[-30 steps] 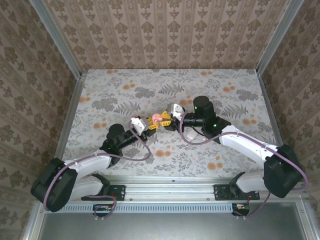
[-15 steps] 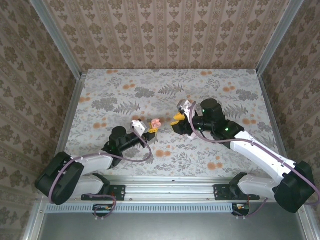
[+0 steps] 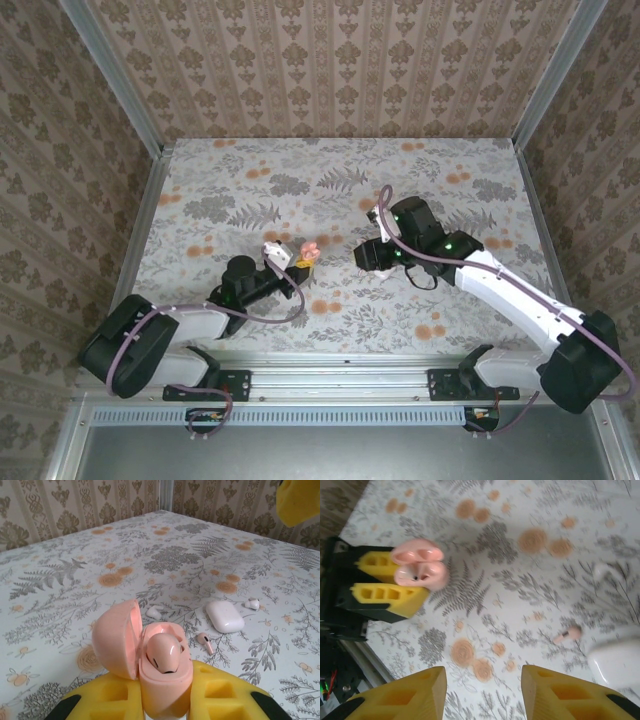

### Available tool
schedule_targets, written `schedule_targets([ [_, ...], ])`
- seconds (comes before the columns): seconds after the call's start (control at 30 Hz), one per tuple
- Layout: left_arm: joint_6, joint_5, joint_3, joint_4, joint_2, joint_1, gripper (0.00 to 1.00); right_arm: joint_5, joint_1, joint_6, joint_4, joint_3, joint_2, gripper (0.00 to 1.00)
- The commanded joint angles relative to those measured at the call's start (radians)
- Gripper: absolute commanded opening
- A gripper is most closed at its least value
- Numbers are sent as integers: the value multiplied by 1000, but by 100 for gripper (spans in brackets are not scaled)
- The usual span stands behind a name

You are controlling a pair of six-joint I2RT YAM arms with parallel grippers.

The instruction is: Insert wireless bluetooth earbuds into charging case

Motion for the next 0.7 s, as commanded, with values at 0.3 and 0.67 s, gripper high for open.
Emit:
schedule_targets([
  [0.3, -26, -34, -29, 49, 1, 6, 11, 92, -66, 176, -270, 170, 185, 43],
  [0.67, -30, 32, -22, 59, 9, 8, 11, 169, -87, 284, -366, 286, 390, 42],
])
